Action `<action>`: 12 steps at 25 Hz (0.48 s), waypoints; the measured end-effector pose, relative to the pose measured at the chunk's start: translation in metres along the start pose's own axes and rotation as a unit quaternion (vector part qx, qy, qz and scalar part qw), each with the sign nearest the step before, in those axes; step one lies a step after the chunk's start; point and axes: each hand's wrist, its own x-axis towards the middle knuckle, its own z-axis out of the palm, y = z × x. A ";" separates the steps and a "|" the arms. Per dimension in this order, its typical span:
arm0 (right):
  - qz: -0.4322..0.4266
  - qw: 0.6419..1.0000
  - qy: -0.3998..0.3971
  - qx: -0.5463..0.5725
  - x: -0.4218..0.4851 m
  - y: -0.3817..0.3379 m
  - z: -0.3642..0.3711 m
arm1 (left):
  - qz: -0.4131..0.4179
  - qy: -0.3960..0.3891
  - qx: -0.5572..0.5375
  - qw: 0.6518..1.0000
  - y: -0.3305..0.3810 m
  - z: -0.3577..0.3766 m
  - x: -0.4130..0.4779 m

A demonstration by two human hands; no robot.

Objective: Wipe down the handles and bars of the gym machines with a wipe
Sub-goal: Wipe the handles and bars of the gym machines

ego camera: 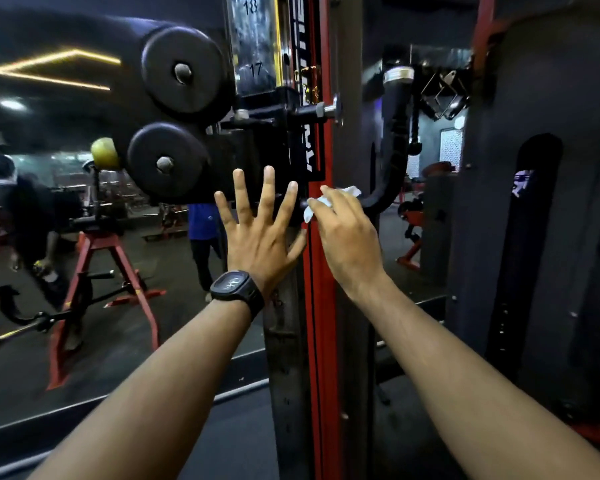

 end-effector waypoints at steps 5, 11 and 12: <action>-0.128 0.982 0.019 -0.138 -0.003 0.014 -0.001 | 0.010 0.073 -0.020 0.997 -0.003 0.019 0.001; -0.148 0.970 0.024 -0.189 0.009 -0.009 0.009 | 0.015 0.147 -0.045 0.988 -0.003 0.043 0.000; -0.172 0.962 0.014 -0.211 0.011 -0.007 0.007 | 0.016 0.156 -0.041 0.987 -0.004 0.047 0.000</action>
